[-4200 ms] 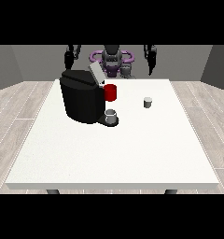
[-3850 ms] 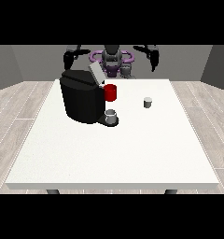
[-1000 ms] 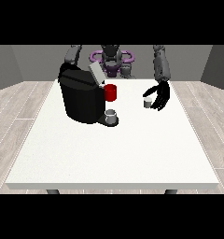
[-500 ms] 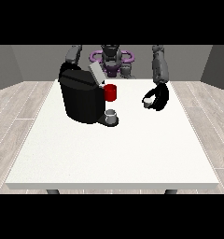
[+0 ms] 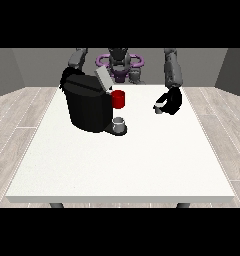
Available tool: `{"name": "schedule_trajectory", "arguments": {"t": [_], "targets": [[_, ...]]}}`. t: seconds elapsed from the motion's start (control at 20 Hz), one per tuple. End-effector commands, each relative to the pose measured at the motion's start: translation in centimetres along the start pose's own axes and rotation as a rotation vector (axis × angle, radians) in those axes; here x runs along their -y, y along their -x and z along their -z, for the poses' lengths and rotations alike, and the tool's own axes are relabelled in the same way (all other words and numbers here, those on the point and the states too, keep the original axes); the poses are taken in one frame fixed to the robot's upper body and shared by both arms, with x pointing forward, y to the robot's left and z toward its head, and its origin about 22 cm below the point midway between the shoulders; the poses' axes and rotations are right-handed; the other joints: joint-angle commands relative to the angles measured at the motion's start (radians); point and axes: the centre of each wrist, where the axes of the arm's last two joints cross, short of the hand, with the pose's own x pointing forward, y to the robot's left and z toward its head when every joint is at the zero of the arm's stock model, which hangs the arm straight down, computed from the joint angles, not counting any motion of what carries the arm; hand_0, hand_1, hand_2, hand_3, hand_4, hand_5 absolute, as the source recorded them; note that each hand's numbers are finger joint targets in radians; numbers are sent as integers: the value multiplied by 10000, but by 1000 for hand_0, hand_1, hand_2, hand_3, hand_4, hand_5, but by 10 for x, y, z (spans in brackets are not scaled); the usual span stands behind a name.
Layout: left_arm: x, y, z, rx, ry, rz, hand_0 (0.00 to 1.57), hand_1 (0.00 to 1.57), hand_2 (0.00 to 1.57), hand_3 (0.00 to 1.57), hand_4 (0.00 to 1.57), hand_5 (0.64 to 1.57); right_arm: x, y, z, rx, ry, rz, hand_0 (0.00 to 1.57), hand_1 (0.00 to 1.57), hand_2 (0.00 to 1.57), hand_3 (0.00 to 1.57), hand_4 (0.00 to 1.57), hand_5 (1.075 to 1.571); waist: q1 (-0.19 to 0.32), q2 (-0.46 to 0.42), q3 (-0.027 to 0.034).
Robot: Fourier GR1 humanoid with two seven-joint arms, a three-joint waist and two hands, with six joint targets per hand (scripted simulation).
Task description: Insert the coffee pod into the coffee machine and close the lid
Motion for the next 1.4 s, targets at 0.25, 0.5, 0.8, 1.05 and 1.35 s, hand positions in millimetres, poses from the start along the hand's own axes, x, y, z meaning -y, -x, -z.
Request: {"name": "schedule_trajectory", "arguments": {"t": [0.25,0.5,0.8,1.05,1.35], "targets": [[-42,-61,37,1417,356,-136,1323,1323,1383,1352,581,1571,17,24,-2,-730,-185,-257,0,0,0,0,490,1571,-92,-604,3],[-62,-80,44,2289,548,-12,1235,1235,1323,1291,571,1571,1,32,-1,-684,-19,-117,0,0,0,0,407,1571,223,-726,1],[-85,-89,52,1893,27,-200,1272,1272,1342,1293,548,1571,-18,21,-10,-590,-607,193,0,0,0,0,475,1571,-587,-781,-4],[-82,-115,58,2247,-158,-21,1256,1256,1327,1277,536,1571,11,15,5,-397,-698,46,0,0,0,0,500,1571,-552,-850,-2],[-142,-142,67,2227,-1153,-430,1211,1211,1253,1199,507,1571,-26,-12,15,288,-839,-163,0,0,0,0,492,1571,-1062,-121,-5]]}}
